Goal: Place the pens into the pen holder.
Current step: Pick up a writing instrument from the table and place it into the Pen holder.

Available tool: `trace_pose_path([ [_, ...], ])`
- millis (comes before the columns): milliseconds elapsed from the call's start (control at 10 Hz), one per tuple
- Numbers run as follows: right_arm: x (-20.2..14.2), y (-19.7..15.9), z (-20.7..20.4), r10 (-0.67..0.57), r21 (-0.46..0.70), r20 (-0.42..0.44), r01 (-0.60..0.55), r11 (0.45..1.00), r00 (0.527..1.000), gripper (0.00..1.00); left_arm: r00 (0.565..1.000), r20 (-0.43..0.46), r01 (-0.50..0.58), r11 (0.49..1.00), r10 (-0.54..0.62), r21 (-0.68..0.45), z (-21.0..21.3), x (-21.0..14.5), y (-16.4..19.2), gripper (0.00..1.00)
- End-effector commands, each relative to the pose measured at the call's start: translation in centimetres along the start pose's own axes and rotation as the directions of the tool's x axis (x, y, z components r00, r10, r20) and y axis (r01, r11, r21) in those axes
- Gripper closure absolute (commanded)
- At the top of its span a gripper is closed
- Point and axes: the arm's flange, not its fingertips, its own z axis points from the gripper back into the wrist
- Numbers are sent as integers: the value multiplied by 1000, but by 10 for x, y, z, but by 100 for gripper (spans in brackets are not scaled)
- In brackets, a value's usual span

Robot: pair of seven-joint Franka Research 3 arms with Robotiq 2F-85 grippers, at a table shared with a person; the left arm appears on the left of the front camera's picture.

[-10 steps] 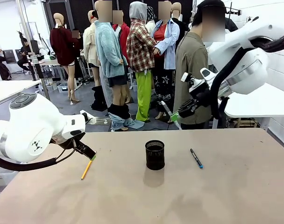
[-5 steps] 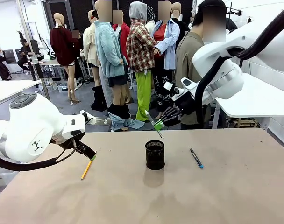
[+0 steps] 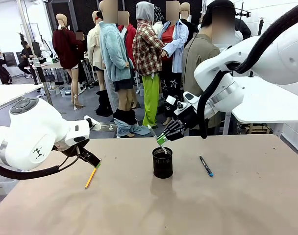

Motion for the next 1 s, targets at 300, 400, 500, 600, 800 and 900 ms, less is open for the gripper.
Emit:
trace_pose_path([
  [300, -16, -9, -23, 4, 60, 0, -4, 998, 1000, 100, 1000, 2, -4, 1000, 4, 0, 1, 0, 2, 0],
  [400, -21, -7, -28, 4, 55, -9, -3, 998, 1000, 100, 1000, 2, -4, 1000, 4, 0, 1, 0, 2, 0],
  [500, -26, -5, -30, 0, 18, -22, 1, 1000, 1000, 86, 1000, 2, -4, 1000, 4, 0, 1, 0, 2, 0],
  [600, -29, -3, -29, -1, 5, -19, 1, 1000, 1000, 66, 1000, 2, -4, 1000, 4, 0, 1, 0, 2, 0],
  [800, -30, 1, -17, -10, -13, -1, 10, 1000, 1000, 33, 1000, 2, -4, 1000, 4, 0, 1, 0, 2, 0],
  [900, -31, 6, -2, -21, -51, 10, 22, 998, 1000, 33, 1000, 2, -4, 1000, 4, 0, 1, 0, 2, 0],
])
